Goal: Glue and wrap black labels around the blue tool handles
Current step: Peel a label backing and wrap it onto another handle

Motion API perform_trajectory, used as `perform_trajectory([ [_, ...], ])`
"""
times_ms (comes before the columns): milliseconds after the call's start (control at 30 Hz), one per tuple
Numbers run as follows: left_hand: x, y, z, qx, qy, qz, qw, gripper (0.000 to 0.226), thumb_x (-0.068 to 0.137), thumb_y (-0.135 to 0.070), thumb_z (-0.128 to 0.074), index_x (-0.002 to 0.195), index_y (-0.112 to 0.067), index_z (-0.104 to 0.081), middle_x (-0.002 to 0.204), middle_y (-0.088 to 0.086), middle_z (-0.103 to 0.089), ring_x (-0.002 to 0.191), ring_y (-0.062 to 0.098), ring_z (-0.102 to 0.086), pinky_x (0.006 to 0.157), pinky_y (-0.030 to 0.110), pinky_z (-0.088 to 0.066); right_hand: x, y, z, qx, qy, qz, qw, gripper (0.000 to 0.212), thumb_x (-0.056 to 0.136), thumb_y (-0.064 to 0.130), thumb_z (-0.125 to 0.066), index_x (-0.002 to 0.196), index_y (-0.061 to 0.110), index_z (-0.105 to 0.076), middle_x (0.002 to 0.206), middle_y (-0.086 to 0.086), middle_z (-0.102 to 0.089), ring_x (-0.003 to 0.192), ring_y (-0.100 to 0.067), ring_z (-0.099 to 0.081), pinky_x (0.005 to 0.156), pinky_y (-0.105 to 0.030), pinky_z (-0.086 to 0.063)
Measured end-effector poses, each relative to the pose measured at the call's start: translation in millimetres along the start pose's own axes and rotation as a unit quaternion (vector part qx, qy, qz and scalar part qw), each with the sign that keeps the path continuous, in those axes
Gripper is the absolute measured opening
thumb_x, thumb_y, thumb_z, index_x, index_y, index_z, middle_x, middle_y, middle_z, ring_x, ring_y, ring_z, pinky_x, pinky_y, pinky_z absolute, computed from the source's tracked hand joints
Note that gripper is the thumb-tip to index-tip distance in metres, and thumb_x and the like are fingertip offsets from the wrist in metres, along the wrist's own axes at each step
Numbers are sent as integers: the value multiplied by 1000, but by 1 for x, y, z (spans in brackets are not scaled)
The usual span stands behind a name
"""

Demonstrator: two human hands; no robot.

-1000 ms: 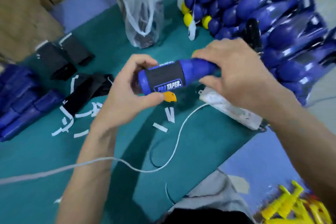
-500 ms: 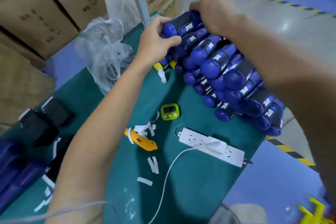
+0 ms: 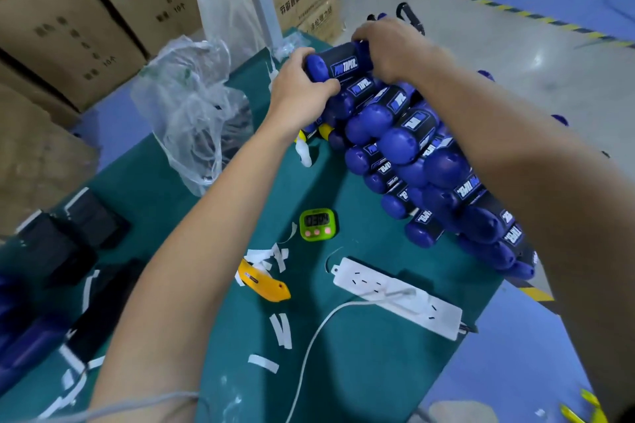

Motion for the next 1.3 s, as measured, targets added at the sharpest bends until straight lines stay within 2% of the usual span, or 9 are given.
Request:
perform_trajectory([
  [67, 0, 3, 0, -14, 2, 8, 1000, 78, 69, -28, -72, 143, -35, -48, 108, -25, -61, 106, 10, -65, 76, 17, -49, -2, -2, -1, 16, -4, -4, 1000, 58, 79, -5, -65, 134, 13, -60, 117, -21, -65, 100, -42, -60, 78, -42, -50],
  [133, 0, 6, -1, -13, 12, 12, 1000, 78, 67, -22, -69, 141, -38, -49, 109, -25, -64, 105, 11, -69, 73, 17, -53, -2, -2, -4, 15, 2, 3, 1000, 54, 80, -6, -60, 132, 10, -59, 110, -22, -64, 89, -37, -54, 73, -43, -46],
  [267, 4, 7, 2, -10, 9, 8, 1000, 67, 66, -20, -66, 130, -40, -57, 107, -24, -68, 102, 5, -68, 96, 37, -57, -2, 4, -5, 12, -2, -3, 1000, 40, 87, -5, -55, 125, 5, -57, 96, -14, -53, 86, -31, -44, 71, -40, -35],
  [400, 6, 8, 4, -54, 0, 2, 999, 54, 71, -24, -69, 123, -36, -61, 109, -18, -72, 100, 1, -69, 98, 36, -56, -2, 7, -5, -1, -23, -16, 1000, 40, 85, -9, -57, 122, 5, -56, 98, -19, -56, 83, -36, -49, 67, -42, -39],
  [533, 6, 2, 5, -85, -10, -35, 996, 44, 78, -11, -70, 118, -26, -63, 112, -12, -71, 102, -3, -66, 99, 32, -56, -5, 12, 2, -32, -66, 21, 997, 32, 83, -10, -53, 113, 1, -54, 100, -25, -61, 91, -47, -59, 65, -46, -41],
  [733, 5, -8, 1, -82, 1, -72, 994, 48, 71, 0, -70, 108, -27, -60, 108, -12, -66, 92, -11, -58, 86, 20, -53, -10, 18, 6, -84, -81, 56, 992, 39, 80, -10, -60, 117, 0, -53, 110, -23, -62, 110, -43, -54, 81, -56, -52],
  [933, -3, -7, 12, -93, -1, -85, 992, 48, 64, -4, -74, 103, -29, -59, 108, -12, -67, 101, 6, -62, 76, 13, -44, -15, 30, 10, -104, -124, 103, 981, 45, 83, -7, -53, 126, 3, -50, 119, -18, -59, 119, -39, -49, 88, -53, -50],
  [1100, -7, 2, 23, -64, 19, -62, 996, 46, 62, -19, -78, 103, -32, -61, 101, -14, -67, 87, 0, -60, 75, 13, -44, -18, 39, 10, -79, -128, 146, 978, 45, 86, -3, -49, 128, 8, -59, 117, -13, -65, 123, -35, -48, 102, -49, -42],
  [1300, -11, 6, 28, -30, 32, -56, 997, 57, 65, -24, -71, 122, -31, -65, 115, -14, -69, 102, 5, -63, 88, 18, -48, -9, 34, 4, -20, -42, 88, 995, 53, 79, -7, -61, 128, 12, -62, 113, -17, -62, 113, -39, -56, 87, -44, -45],
])
Point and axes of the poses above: each hand's wrist, its own x-axis towards the middle knuckle, its own z-axis out of the back of the hand, y = z × x, the point moved 9 cm from there along x, towards the middle knuckle
